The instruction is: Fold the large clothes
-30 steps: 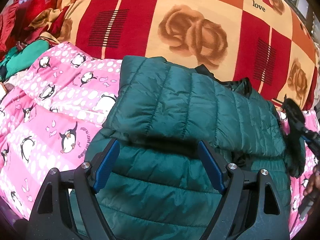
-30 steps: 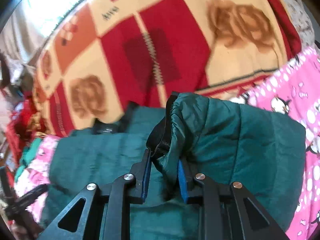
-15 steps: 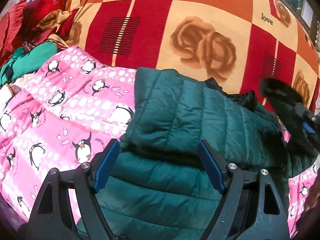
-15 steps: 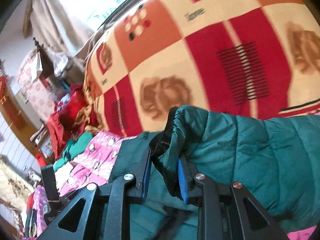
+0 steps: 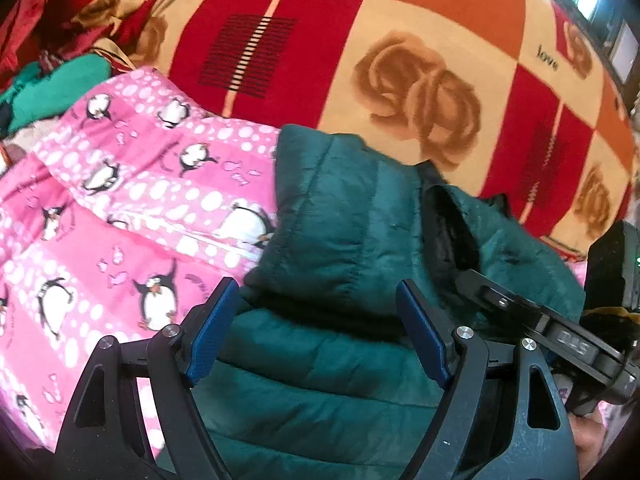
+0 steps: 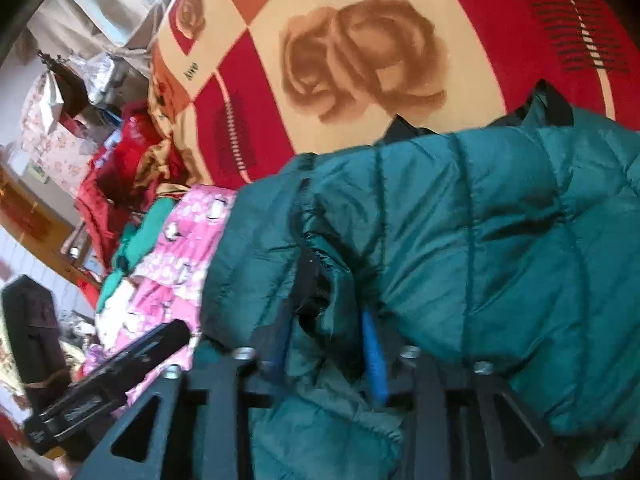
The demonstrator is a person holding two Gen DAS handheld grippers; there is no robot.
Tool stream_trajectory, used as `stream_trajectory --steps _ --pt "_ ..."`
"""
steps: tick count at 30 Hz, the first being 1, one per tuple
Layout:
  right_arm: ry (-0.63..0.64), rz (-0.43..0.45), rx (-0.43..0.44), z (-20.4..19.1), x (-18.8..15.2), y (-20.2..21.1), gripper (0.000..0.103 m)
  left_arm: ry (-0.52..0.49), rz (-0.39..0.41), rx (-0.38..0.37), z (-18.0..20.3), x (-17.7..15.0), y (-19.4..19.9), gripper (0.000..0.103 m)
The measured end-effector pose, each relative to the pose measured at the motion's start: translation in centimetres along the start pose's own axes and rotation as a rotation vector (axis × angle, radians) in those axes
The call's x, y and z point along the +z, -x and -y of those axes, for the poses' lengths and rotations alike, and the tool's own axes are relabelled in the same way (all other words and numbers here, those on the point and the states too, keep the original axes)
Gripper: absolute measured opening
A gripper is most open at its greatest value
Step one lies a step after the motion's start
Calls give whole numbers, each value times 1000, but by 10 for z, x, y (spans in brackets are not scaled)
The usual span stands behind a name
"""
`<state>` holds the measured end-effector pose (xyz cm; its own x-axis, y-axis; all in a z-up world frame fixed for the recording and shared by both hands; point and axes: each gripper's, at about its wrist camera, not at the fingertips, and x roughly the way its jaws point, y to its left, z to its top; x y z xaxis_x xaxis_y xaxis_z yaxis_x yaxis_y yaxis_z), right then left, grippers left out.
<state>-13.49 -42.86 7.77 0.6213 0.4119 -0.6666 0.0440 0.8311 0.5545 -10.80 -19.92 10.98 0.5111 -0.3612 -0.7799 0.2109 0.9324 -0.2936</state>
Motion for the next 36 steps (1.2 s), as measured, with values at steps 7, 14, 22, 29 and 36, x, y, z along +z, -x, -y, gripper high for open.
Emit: stream_trajectory --steps 7,14,22,29,36 --pt "74 79 -11 -14 0 81 63 37 -6 -171 22 8 7 86" --pt "59 178 -122 17 -11 168 63 -19 -94 -175 70 15 -35 95" --pt "-62 315 -232 77 -21 240 63 -124 -101 -84 104 25 -66 18" --pt "-135 289 -285 111 -20 209 63 -125 76 -21 64 54 -16 9" --pt "-83 193 -319 122 -5 132 63 -109 39 55 15 41 -28 9"
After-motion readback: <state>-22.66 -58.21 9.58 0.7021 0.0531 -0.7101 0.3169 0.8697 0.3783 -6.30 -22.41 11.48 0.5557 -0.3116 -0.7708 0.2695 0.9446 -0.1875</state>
